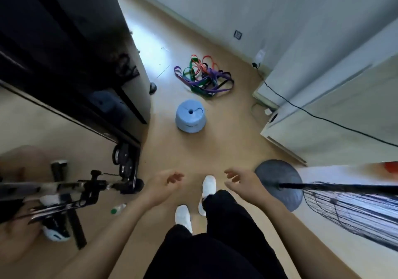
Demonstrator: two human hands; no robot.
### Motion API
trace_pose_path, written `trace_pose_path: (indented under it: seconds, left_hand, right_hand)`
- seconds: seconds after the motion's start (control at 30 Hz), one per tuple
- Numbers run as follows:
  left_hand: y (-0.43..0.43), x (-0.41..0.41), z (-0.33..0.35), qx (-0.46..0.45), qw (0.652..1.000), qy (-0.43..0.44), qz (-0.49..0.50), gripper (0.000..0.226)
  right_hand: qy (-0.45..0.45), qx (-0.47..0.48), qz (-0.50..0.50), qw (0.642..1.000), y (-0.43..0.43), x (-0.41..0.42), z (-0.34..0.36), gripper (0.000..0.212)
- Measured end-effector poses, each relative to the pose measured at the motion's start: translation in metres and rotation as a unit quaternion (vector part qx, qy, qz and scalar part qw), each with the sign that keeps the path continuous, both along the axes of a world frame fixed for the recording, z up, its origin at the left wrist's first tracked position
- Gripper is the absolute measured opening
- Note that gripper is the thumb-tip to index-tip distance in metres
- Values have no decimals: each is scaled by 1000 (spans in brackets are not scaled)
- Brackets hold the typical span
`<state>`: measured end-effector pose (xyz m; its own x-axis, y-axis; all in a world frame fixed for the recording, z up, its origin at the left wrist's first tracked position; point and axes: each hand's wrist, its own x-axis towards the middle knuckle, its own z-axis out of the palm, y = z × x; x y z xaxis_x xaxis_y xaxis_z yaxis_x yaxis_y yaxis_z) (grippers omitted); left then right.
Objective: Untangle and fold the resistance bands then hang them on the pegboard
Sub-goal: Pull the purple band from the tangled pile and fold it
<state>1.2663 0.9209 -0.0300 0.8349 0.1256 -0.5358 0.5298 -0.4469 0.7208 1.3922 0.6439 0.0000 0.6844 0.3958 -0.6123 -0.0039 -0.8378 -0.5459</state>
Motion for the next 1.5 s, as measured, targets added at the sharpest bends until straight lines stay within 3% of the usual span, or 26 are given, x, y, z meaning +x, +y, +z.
trace_pose_path:
  seconds: [0.2, 0.7, 0.93, 1.17, 1.33, 1.5]
  left_hand:
    - [54, 131, -5, 21, 999, 6, -25, 20]
    - [196, 373, -1, -4, 997, 32, 74, 18]
    - [262, 512, -42, -83, 994, 68, -28, 17]
    - [290, 659, -58, -68, 982, 88, -155, 19]
    - [280, 742, -80, -51, 981, 114, -150, 18]
    - [250, 817, -135, -23, 984, 138, -112, 21]
  right_hand:
    - [19, 32, -44, 998, 47, 116, -24, 34]
    - [5, 32, -34, 999, 176, 407, -25, 33]
    - [21, 2, -129, 991, 225, 472, -33, 32]
    - [57, 0, -176, 983, 256, 558, -46, 29]
    - [68, 35, -174, 982, 252, 652, -75, 28]
    - [90, 33, -126, 987, 234, 756, -162, 31]
